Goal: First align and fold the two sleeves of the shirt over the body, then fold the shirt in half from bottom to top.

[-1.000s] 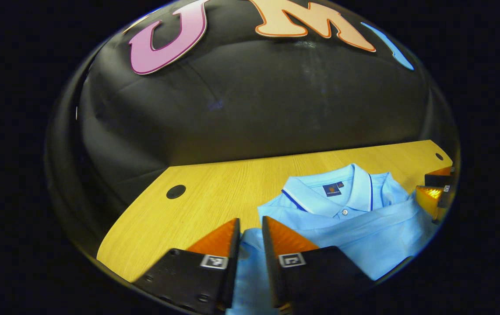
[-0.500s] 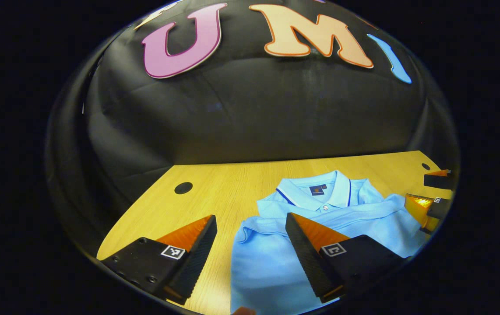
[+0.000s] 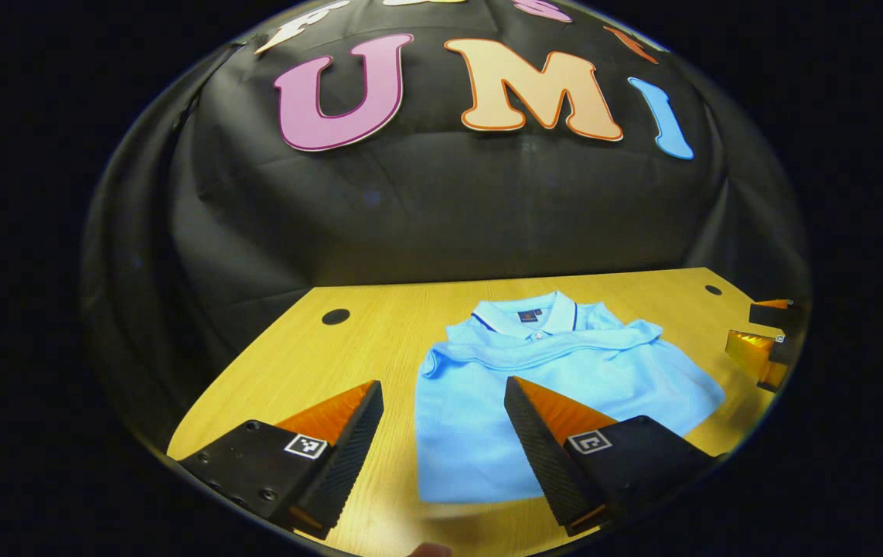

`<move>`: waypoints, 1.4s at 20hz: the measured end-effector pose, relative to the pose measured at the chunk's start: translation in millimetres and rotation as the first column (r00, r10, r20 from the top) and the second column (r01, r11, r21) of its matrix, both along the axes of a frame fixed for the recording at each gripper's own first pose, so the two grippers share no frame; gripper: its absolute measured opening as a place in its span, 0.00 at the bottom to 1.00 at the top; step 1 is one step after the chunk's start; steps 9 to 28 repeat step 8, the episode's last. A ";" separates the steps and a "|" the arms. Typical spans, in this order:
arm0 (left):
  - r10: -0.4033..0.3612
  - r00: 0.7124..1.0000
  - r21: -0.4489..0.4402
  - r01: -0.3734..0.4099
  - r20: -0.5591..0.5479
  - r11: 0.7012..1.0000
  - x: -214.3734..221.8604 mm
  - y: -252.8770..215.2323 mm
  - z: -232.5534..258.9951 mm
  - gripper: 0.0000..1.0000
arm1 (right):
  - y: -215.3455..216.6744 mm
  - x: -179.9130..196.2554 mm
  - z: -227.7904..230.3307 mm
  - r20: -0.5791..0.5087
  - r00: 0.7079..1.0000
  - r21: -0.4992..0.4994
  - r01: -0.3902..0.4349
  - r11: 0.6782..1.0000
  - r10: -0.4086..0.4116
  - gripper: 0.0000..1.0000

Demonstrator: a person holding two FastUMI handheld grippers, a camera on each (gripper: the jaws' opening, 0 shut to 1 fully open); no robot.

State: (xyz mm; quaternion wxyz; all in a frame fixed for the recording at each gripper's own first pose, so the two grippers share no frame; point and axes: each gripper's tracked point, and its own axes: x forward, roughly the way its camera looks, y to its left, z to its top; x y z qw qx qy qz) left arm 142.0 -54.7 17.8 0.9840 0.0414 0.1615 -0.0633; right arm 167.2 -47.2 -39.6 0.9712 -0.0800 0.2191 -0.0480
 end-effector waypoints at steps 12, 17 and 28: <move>-0.036 0.999 0.029 0.035 0.017 0.999 -75.4 19.1 -9.3 0.96 | -8.1 -74.9 17.8 0.105 0.994 0.000 0.017 1.000 -0.017 0.99; -0.036 0.999 0.029 0.035 0.017 0.999 -75.4 19.1 -9.3 0.96 | -8.1 -74.9 17.8 0.105 0.994 0.000 0.017 1.000 -0.017 0.99; -0.036 0.999 0.029 0.035 0.017 0.999 -75.4 19.1 -9.3 0.96 | -8.1 -74.9 17.8 0.105 0.994 0.000 0.017 1.000 -0.017 0.99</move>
